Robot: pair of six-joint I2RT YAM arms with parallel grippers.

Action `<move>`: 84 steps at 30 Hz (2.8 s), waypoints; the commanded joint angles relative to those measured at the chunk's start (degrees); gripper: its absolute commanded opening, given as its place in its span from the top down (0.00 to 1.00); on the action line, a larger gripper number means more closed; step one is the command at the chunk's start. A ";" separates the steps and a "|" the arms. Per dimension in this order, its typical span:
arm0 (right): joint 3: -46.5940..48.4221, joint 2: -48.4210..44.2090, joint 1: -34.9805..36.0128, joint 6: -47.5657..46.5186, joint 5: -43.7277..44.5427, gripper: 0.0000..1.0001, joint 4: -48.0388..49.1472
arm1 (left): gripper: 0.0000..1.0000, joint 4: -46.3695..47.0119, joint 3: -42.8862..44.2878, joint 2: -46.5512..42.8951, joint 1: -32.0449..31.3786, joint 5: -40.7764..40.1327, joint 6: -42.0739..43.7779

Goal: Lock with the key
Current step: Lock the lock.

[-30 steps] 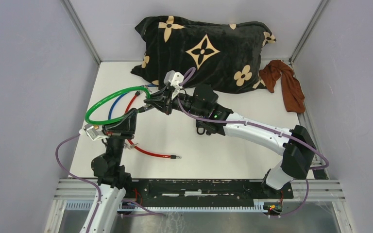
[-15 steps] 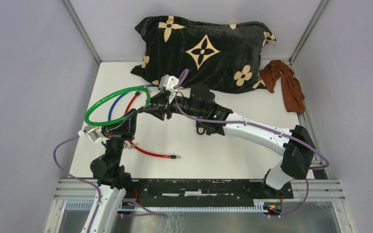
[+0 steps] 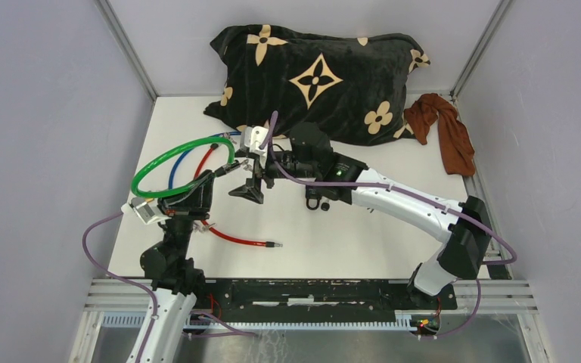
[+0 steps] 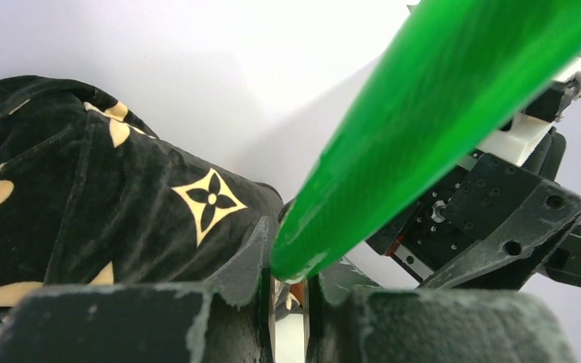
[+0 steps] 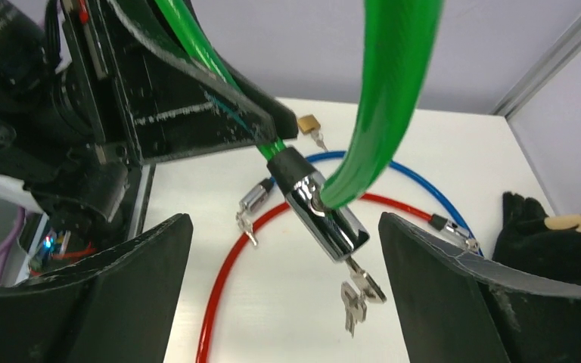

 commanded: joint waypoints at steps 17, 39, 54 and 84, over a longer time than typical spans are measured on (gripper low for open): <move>10.33 4.31 -7.63 -7.19 -11.85 0.45 -15.88 | 0.98 4.55 2.13 -0.51 0.39 1.31 0.77; 8.62 2.24 -10.65 6.58 -18.80 0.98 -8.88 | 0.98 4.11 1.87 -1.07 0.39 1.79 1.21; 8.76 4.61 -11.75 42.33 -23.83 1.00 -5.37 | 0.98 4.22 1.78 -1.56 0.32 2.42 1.87; -35.02 -22.06 -4.23 -81.26 12.16 0.32 32.59 | 0.98 4.81 2.05 -1.34 0.34 2.96 1.43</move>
